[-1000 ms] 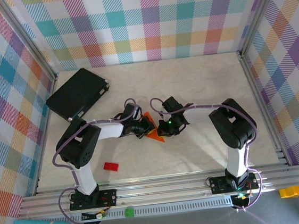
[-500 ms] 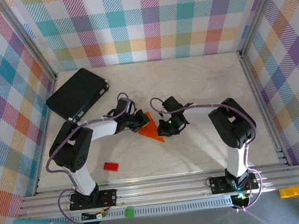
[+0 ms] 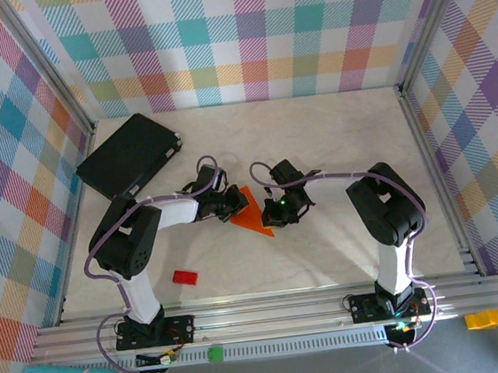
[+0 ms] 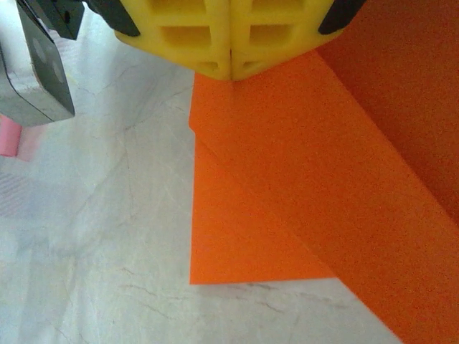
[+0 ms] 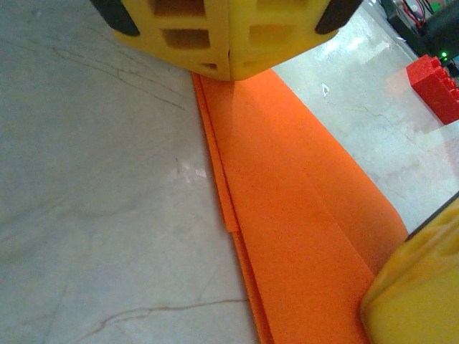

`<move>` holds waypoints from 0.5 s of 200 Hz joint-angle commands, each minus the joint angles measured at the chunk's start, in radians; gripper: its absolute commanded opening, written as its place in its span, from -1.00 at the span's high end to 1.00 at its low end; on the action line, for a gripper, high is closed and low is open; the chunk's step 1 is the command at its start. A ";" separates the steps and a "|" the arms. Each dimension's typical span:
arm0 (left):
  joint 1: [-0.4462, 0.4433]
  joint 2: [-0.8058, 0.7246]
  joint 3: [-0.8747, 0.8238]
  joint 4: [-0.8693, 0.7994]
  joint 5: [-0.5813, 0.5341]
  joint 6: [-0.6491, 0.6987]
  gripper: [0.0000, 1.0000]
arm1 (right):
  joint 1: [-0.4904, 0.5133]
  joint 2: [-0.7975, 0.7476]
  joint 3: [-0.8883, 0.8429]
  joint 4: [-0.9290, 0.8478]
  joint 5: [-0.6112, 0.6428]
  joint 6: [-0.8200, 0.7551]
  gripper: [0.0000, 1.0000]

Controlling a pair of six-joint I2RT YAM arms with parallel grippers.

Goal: Fold a paper plane with a square sheet of paper (pick it up from the middle)

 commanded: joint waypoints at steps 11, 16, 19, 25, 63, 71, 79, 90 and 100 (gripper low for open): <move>0.012 0.026 0.019 -0.014 -0.021 0.009 0.89 | 0.006 0.107 -0.051 -0.124 0.131 0.009 1.00; 0.012 0.029 0.020 -0.014 -0.023 0.010 0.89 | 0.006 0.108 -0.052 -0.124 0.132 0.009 1.00; 0.012 0.028 0.020 -0.016 -0.022 0.009 0.89 | 0.006 0.109 -0.053 -0.126 0.132 0.011 1.00; 0.012 0.030 0.020 -0.019 -0.026 0.008 0.89 | 0.006 0.111 -0.052 -0.126 0.133 0.012 1.00; 0.019 0.041 0.014 -0.033 -0.042 0.007 0.89 | 0.005 0.123 -0.055 -0.139 0.141 0.016 1.00; 0.021 0.044 0.014 -0.031 -0.044 0.007 0.89 | 0.006 0.126 -0.057 -0.142 0.143 0.017 1.00; 0.024 0.047 0.010 -0.027 -0.043 0.007 0.89 | 0.006 0.129 -0.059 -0.146 0.144 0.018 1.00; 0.029 0.051 0.008 -0.022 -0.043 0.010 0.89 | 0.006 0.134 -0.062 -0.150 0.147 0.018 1.00; 0.034 0.054 0.006 -0.018 -0.041 0.011 0.89 | 0.006 0.140 -0.065 -0.155 0.152 0.015 1.00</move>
